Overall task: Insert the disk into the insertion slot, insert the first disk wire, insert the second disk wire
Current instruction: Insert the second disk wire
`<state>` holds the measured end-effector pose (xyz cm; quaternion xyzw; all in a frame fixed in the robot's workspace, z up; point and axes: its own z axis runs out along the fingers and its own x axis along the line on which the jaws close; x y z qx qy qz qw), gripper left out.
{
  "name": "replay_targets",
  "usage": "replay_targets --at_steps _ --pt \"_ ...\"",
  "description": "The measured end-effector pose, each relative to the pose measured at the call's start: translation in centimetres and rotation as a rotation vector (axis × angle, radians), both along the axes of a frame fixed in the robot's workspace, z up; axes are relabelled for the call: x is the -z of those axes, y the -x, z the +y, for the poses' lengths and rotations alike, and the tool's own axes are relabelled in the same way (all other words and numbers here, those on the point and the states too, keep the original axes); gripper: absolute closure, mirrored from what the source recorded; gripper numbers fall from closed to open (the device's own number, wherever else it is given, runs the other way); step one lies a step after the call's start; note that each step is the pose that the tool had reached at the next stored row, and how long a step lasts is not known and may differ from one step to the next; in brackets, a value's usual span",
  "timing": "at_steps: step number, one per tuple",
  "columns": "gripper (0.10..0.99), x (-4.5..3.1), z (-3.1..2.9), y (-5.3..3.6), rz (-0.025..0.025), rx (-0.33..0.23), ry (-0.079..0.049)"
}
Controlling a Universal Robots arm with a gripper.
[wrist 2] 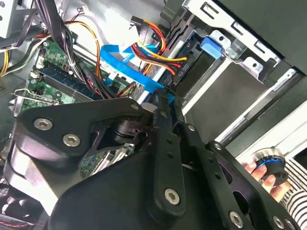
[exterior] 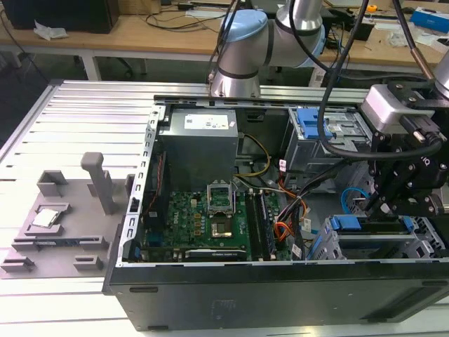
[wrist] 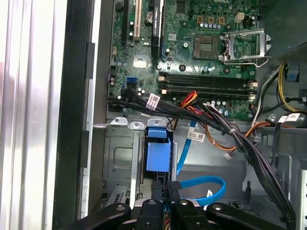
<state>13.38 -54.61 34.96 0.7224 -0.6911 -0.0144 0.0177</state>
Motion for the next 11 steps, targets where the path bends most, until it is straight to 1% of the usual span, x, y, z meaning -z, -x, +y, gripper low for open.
replay_targets --at_steps 3,11 --pt "0.925 0.31 0.00 -0.11 0.0000 0.000 0.000" --pt "0.925 0.79 0.00 -0.30 0.0001 0.001 0.001"
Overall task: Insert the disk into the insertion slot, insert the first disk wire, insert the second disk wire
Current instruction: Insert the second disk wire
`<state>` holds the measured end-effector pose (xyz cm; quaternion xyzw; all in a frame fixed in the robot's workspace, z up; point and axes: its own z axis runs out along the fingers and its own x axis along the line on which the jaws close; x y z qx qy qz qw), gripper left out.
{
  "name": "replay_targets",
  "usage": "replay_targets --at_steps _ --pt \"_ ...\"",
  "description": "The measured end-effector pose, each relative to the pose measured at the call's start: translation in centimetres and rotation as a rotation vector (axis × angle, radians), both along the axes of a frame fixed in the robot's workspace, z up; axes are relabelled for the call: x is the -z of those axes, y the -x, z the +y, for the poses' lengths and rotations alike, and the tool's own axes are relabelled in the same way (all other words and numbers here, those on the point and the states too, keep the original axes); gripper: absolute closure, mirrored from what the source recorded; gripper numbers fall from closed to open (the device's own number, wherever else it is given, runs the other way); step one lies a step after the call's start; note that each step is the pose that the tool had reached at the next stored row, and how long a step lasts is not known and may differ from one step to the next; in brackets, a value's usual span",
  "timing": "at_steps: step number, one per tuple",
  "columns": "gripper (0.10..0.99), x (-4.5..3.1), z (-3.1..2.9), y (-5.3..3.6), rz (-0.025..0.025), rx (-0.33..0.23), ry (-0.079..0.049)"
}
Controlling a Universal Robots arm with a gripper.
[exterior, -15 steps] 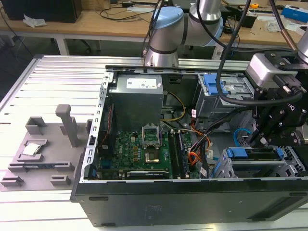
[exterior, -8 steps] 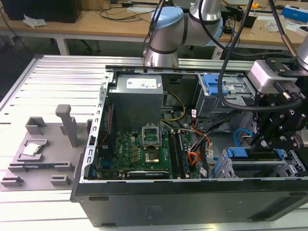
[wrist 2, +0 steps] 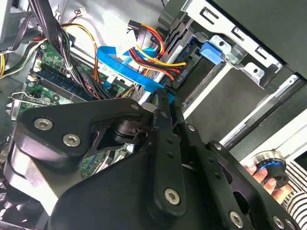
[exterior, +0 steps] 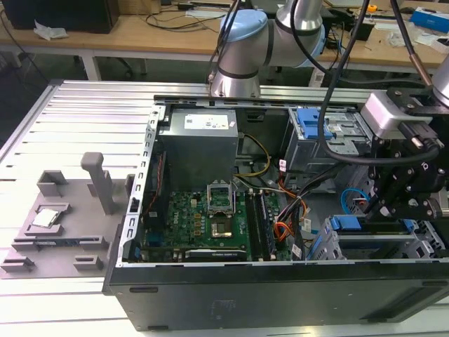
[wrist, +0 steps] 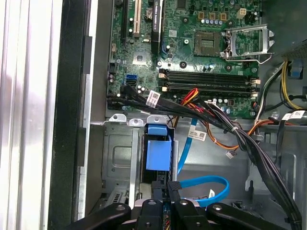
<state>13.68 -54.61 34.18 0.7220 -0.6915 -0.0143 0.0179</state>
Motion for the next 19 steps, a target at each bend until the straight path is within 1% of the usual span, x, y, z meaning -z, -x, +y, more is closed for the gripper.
replay_targets --at_steps 3,6,7,9,11,13,15,19 --pt "0.925 0.06 0.00 0.00 -0.0001 0.001 -0.001" --pt "0.925 -0.05 0.00 0.00 -0.0002 0.001 -0.002" --pt "0.925 -0.05 0.00 0.00 -0.0001 0.001 -0.003" --pt "0.925 -0.02 0.00 -0.01 -0.0001 0.001 -0.009" --pt "0.925 -0.05 0.01 0.00 -0.0001 0.001 -0.009" --pt "0.925 -0.05 -0.06 0.00 -0.0001 0.001 -0.009" --pt "0.925 -0.03 -0.35 0.00 -0.0001 0.001 -0.009" --pt "0.925 0.06 -0.43 0.00 -0.0001 0.001 -0.009"
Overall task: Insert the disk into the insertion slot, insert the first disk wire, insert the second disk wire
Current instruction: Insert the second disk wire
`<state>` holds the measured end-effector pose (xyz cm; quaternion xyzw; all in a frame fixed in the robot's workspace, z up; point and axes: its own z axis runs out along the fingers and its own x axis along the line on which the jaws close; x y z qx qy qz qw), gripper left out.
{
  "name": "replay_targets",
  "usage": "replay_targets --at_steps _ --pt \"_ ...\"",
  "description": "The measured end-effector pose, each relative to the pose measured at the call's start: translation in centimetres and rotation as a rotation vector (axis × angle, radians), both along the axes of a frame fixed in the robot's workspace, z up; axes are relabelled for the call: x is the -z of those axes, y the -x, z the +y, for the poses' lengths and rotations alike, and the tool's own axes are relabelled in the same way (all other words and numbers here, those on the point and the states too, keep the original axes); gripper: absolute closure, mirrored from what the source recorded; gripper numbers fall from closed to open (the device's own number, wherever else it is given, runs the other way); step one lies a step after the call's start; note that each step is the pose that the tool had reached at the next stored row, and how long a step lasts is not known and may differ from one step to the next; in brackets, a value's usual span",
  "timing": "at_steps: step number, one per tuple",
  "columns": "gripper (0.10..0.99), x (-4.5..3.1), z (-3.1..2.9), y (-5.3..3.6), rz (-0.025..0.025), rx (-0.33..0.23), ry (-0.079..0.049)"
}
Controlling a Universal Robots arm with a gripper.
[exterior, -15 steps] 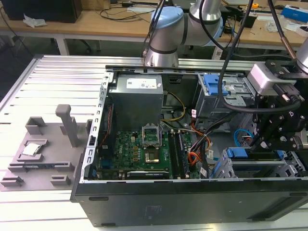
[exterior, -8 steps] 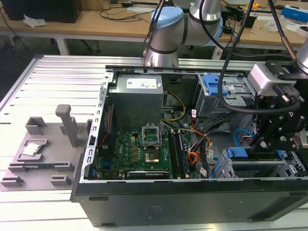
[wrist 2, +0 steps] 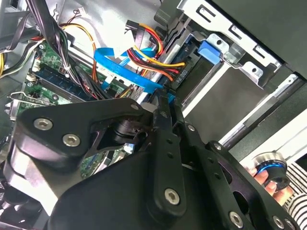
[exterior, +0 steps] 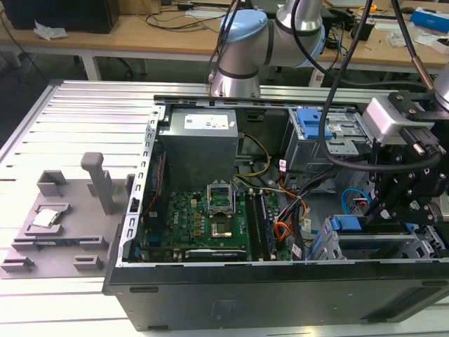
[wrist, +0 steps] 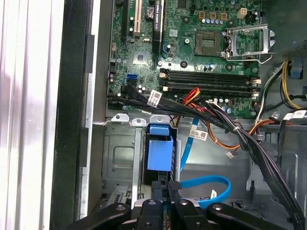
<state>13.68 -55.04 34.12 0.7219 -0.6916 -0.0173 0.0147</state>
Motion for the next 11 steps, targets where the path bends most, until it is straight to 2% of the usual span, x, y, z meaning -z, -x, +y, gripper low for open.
replay_targets --at_steps 8,9,10,11 --pt "0.925 0.27 0.01 0.00 0.0002 0.000 0.000" --pt "0.914 0.29 0.02 0.00 0.0000 0.000 0.000" --pt "0.851 0.30 0.01 0.00 0.0001 0.000 0.000" --pt "0.851 0.28 0.02 0.00 0.0001 0.000 0.000"
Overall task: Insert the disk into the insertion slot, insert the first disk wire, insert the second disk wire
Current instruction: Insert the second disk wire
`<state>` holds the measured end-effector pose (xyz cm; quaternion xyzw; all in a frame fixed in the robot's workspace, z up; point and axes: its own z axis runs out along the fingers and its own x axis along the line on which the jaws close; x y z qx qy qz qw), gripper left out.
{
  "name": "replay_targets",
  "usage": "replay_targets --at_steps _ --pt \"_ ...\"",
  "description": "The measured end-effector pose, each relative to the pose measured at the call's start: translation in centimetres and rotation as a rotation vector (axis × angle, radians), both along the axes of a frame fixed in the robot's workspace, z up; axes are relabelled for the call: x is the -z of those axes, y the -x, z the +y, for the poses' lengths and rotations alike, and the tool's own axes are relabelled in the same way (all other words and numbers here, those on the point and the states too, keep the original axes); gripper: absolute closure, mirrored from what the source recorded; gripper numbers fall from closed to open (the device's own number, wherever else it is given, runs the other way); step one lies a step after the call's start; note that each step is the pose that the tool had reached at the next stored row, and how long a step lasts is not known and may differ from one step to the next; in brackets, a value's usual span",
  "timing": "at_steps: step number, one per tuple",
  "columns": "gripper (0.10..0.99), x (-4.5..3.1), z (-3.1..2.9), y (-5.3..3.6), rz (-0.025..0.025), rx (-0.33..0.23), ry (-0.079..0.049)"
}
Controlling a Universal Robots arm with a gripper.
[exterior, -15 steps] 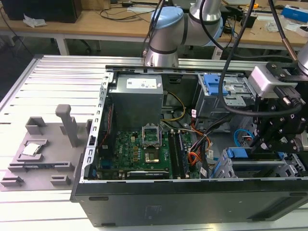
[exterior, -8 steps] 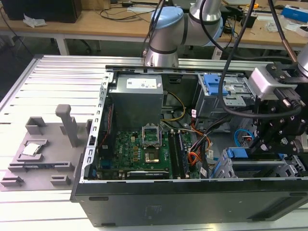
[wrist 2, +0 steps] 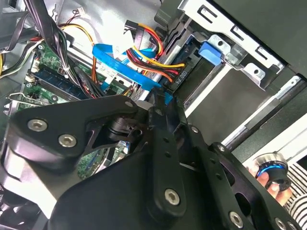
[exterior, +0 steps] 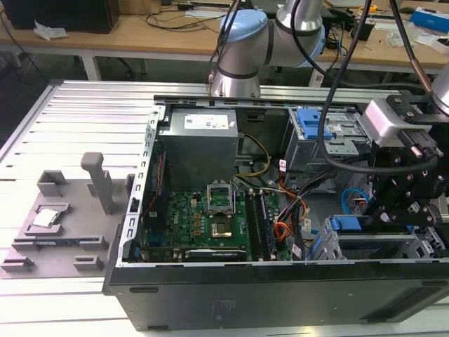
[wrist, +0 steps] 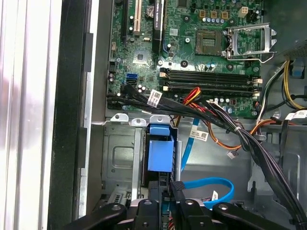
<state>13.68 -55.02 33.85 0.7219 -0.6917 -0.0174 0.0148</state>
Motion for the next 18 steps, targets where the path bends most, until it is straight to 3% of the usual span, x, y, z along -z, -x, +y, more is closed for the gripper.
replay_targets --at_steps 2,7,9,10,13,18 --pt "0.851 -0.34 0.00 0.00 0.0000 0.000 0.000" --pt "0.851 -2.74 0.00 0.00 -0.0003 0.000 0.000" --pt "0.851 -2.99 0.02 0.00 -0.0004 0.000 0.000" --pt "0.980 -3.38 0.02 0.00 -0.0006 0.000 0.000" --pt "0.980 -4.11 0.02 0.00 -0.0009 0.000 0.000" --pt "0.980 -4.26 0.02 0.00 -0.0009 0.000 0.000"
